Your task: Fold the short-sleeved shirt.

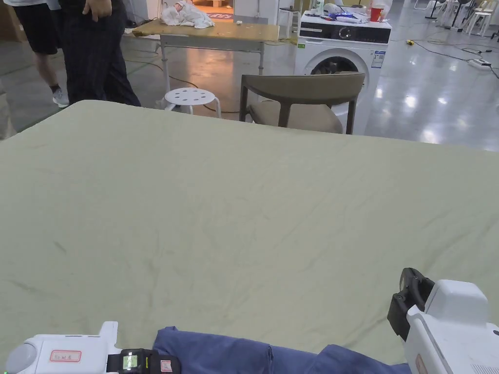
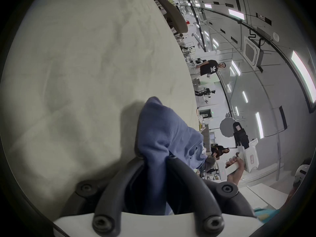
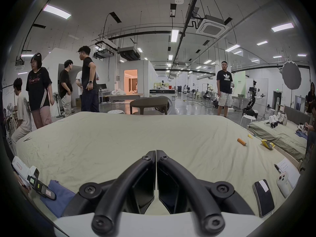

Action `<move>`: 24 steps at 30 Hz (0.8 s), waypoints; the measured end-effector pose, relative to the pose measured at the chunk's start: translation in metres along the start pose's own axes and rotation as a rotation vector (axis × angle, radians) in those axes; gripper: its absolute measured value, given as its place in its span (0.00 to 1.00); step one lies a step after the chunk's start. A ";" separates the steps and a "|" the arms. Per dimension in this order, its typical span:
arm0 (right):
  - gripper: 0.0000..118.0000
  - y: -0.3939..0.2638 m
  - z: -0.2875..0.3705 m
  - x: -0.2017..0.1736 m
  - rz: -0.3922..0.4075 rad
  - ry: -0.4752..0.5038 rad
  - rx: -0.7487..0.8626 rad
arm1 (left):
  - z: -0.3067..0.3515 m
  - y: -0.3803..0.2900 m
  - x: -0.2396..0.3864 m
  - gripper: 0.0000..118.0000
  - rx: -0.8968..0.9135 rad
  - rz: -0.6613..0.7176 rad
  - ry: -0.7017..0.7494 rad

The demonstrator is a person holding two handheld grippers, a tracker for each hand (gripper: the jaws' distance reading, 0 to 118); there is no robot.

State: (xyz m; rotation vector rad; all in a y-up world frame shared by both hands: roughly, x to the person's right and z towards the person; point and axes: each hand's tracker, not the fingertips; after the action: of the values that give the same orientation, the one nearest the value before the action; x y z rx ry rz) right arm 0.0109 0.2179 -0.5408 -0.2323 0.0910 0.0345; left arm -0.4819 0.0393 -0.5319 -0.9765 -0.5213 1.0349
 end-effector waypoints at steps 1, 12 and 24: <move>0.00 0.000 0.000 0.000 0.000 -0.002 -0.002 | 0.005 0.004 0.002 0.05 0.008 -0.004 0.006; 0.00 -0.003 -0.003 0.003 0.008 0.007 -0.014 | 0.121 0.024 0.130 0.04 0.146 -0.277 0.331; 0.00 -0.009 -0.006 -0.001 -0.012 0.028 -0.019 | 0.066 -0.008 0.234 0.04 0.103 -0.454 0.653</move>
State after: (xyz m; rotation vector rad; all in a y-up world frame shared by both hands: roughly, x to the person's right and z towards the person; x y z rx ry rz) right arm 0.0097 0.2079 -0.5446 -0.2523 0.1174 0.0204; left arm -0.4236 0.2746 -0.5087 -0.9793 -0.1277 0.2985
